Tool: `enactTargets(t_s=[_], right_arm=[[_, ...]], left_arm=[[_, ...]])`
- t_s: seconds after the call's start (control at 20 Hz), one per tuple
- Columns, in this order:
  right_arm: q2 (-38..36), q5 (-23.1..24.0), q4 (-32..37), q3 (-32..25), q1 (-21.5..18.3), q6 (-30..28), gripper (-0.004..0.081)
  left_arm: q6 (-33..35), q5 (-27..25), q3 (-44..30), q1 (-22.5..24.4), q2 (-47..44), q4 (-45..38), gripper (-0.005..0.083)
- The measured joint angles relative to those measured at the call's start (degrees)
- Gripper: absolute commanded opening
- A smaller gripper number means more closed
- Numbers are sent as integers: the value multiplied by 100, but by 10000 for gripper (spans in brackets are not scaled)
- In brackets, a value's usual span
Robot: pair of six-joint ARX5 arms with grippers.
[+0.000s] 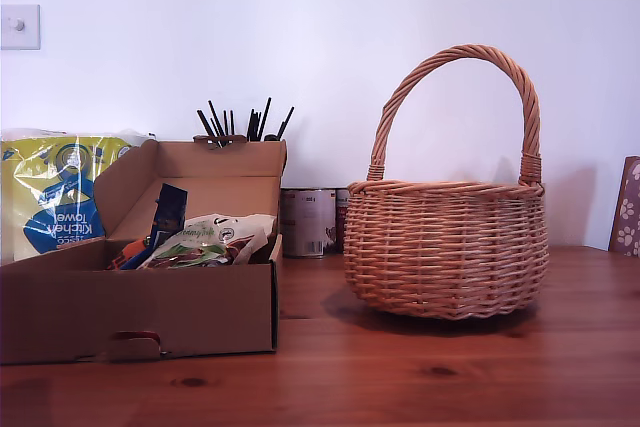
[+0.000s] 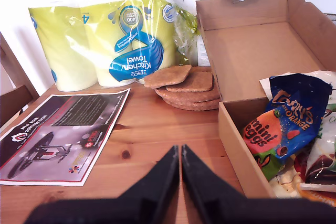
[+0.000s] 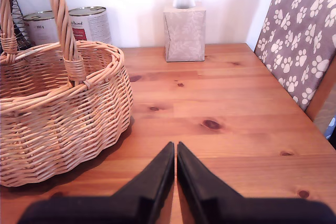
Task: Move the bags of Easter eggs from the cardboard box on the left into the woven basket on the right side.
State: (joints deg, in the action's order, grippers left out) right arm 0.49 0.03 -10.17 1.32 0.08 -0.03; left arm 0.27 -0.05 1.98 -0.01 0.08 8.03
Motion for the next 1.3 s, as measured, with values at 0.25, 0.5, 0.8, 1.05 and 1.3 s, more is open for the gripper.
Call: enactTargets(t_s=[0.25, 0.5, 0.8, 1.05, 1.3], right_arm=[[0, 0, 0, 0, 0, 0, -13], [0, -42, 7, 0, 0, 96, -13], [0, -105, 326, 33, 0, 706, -13], [0, -129, 214, 533, 2, 951, -13], [369, -857, -256, 1292, 2, 1213, -13]], left_arm=[[-2, 103, 4, 0, 0, 321, -11], [-9, 144, 4, 0, 0, 337, -11], [-470, 750, 4, 0, 0, -197, -19], [-752, 1237, 229, 0, 2, -151, -19], [-901, 1775, 938, -131, 514, -184, -19]])
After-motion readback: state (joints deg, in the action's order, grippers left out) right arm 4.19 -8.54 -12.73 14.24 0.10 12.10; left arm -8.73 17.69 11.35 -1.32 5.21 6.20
